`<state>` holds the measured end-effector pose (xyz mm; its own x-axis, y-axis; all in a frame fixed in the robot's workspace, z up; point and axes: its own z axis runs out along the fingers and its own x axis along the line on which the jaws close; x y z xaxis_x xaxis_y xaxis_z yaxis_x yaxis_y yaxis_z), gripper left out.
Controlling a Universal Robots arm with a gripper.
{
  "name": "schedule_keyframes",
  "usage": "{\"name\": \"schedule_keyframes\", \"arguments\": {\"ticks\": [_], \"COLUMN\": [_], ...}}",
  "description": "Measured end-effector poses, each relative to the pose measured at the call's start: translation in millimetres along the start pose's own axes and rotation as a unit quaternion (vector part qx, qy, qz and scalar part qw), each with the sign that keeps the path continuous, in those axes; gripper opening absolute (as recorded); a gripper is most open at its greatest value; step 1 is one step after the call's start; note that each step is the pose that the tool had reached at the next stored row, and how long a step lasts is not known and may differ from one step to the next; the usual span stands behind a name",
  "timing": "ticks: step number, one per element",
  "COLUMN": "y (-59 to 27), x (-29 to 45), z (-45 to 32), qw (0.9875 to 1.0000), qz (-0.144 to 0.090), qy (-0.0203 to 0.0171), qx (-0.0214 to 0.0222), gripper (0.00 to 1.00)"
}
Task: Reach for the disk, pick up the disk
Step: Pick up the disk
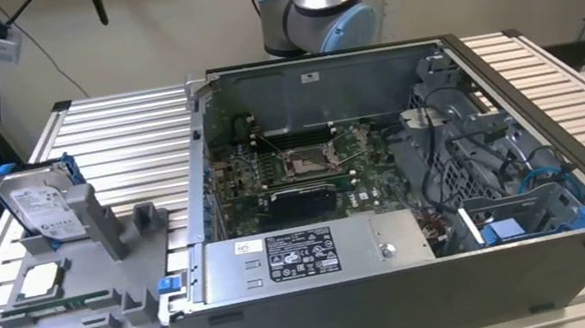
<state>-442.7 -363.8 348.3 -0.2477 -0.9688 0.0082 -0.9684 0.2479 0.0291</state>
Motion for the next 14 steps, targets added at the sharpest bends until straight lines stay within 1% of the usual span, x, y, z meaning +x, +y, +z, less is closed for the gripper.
{"name": "schedule_keyframes", "arguments": {"ticks": [10,12,14], "y": [0.0,0.0,0.0], "x": [0.0,0.0,0.0], "z": [0.0,0.1,0.0], "qw": [1.0,1.0,0.9999], "qz": [-0.001,-0.004,-0.013], "qy": [0.0001,0.0001,0.0002], "qx": [0.0001,0.0003,0.0007], "gripper": [0.0,0.0,0.0]}}
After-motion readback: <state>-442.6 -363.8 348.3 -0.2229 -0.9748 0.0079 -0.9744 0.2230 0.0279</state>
